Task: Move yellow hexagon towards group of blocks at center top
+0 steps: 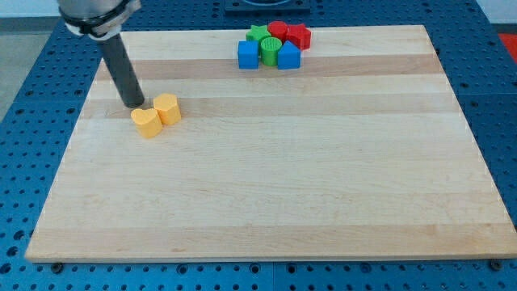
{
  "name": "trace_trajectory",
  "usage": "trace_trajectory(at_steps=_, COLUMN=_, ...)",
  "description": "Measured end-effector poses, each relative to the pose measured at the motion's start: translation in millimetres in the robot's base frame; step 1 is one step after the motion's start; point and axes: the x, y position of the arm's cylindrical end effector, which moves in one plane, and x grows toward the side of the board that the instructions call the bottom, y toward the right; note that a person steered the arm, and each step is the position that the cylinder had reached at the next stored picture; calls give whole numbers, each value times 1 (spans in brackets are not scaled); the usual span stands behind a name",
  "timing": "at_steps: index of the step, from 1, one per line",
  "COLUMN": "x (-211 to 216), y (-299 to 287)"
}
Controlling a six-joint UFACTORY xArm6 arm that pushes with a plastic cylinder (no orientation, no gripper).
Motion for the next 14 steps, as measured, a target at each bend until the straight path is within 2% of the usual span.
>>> trace_trajectory(at_steps=1, x=28, y=9)
trace_trajectory(at_steps=2, x=30, y=42)
trace_trajectory(at_steps=3, x=18, y=74)
trace_trajectory(at_steps=6, x=3, y=103)
trace_trajectory(at_steps=9, x=8, y=66)
trace_trajectory(at_steps=11, x=-27, y=79)
trace_trajectory(at_steps=12, x=-29, y=94)
trace_trajectory(at_steps=14, x=4, y=92)
